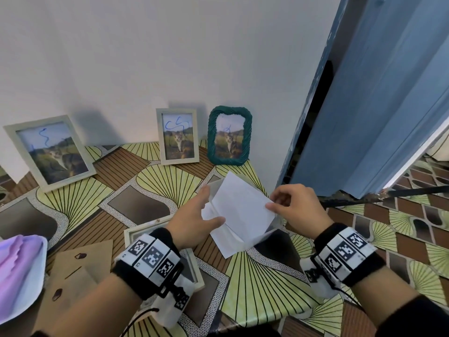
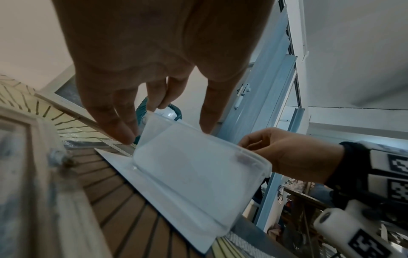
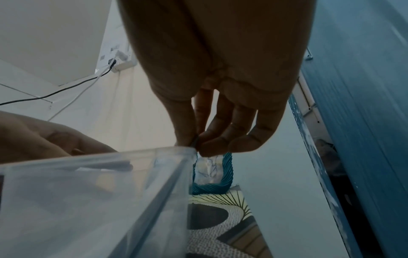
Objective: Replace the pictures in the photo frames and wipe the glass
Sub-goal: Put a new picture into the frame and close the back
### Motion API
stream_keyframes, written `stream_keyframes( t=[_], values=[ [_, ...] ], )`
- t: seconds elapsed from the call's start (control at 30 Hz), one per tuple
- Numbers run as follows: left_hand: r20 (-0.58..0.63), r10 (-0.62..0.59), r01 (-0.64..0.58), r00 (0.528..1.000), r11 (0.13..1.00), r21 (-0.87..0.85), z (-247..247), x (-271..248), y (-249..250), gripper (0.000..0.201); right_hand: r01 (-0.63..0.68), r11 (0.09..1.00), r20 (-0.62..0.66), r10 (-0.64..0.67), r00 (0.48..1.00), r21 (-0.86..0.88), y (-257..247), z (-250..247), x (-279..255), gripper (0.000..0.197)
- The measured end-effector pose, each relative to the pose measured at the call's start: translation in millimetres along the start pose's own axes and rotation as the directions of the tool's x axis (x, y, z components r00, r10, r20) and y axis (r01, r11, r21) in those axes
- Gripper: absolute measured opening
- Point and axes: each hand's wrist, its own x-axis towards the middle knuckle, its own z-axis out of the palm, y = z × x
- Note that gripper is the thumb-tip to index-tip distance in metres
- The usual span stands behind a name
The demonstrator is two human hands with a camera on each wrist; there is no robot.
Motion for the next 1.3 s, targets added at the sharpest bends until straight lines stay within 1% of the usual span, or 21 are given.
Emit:
stream_keyframes(
  t=[0.1, 0.23, 0.37, 0.47, 0.63, 0.77, 0.87, 0.93, 1.03, 1.1, 1.13, 1.2, 1.27, 1.3],
  values=[
    [0.005, -0.005, 0.005, 1.0, 1.0, 0.002, -1.5, 1.8, -1.2, 0.072, -0.011, 0.999, -0.036, 0.012, 0.999, 0.034, -0.2, -0.2, 1.5, 0.012],
    [0.019, -0.007, 0.007, 1.0, 1.0, 0.02, -4.1, 4.3, -0.8, 0.07, -0.047, 0.999, -0.075, 0.047, 0.996, -0.002, -0.7, -0.3, 3.0, 0.015],
    [0.024, -0.002, 0.002, 1.0, 1.0, 0.027, -6.0, 5.3, -0.1, 0.066, -0.09, 0.996, -0.053, 0.089, 0.995, -0.009, -2.6, -2.7, 3.3, 0.017],
    [0.032, 0.005, -0.005, 0.999, 1.0, 0.011, -7.0, 5.1, 0.4, 0.061, -0.085, 0.996, -0.051, 0.084, 0.995, -0.018, -4.3, -2.3, 3.4, 0.016],
    [0.052, 0.012, -0.013, 0.999, 1.0, 0.027, -10.2, 4.2, 4.2, 0.059, -0.018, 1.0, -0.109, 0.016, 0.994, -0.015, -11.7, -7.2, 2.5, 0.017],
    [0.055, 0.011, -0.014, 0.998, 0.998, 0.055, -10.1, 4.8, 4.3, 0.059, 0.084, 0.996, -0.169, -0.083, 0.982, -0.003, -24.3, -14.0, 0.0, 0.014],
    [0.057, 0.005, -0.007, 0.998, 1.0, 0.027, -10.9, 5.3, 4.6, 0.057, 0.187, 0.982, -0.259, -0.182, 0.949, -0.003, -34.5, -20.6, 0.5, 0.011],
    [0.059, 0.006, -0.006, 0.998, 1.0, 0.01, -12.2, 4.6, 4.9, 0.056, 0.232, 0.972, -0.329, -0.214, 0.92, 0.017, -41.5, -26.2, 1.9, 0.01],
    [0.033, 0.027, -0.027, 0.999, 1.0, -0.011, -16.4, 3.0, 4.1, 0.054, 0.262, 0.955, -0.406, -0.188, 0.894, 0.135, -50.1, -32.8, 3.8, 0.01],
    [-0.022, 0.031, -0.032, 0.999, 0.999, -0.012, -22.4, -0.8, 5.5, 0.059, 0.262, 0.919, -0.417, -0.122, 0.901, 0.296, -55.2, -32.6, 3.5, 0.011],
    [-0.054, 0.022, -0.023, 0.998, 0.999, -0.025, -26.8, -2.8, 6.2, 0.064, 0.254, 0.879, -0.404, -0.078, 0.912, 0.403, -58.0, -30.9, 2.8, 0.011],
    [-0.12, 0.003, -0.01, 0.993, 0.999, -0.05, -37.2, -9.8, 9.0, 0.071, 0.194, 0.773, -0.328, 0.02, 0.944, 0.605, -63.0, -25.0, -0.3, 0.012],
    [-0.176, 0.019, -0.04, 0.984, 0.992, -0.12, -48.2, -19.7, 12.8, 0.067, 0.12, 0.676, -0.232, 0.077, 0.97, 0.727, -67.0, -16.7, -4.7, 0.014],
    [-0.198, 0.026, -0.059, 0.98, 0.985, -0.165, -53.5, -25.5, 14.2, 0.062, 0.09, 0.647, -0.193, 0.09, 0.977, 0.757, -68.5, -11.8, -7.1, 0.013]
  ],
)
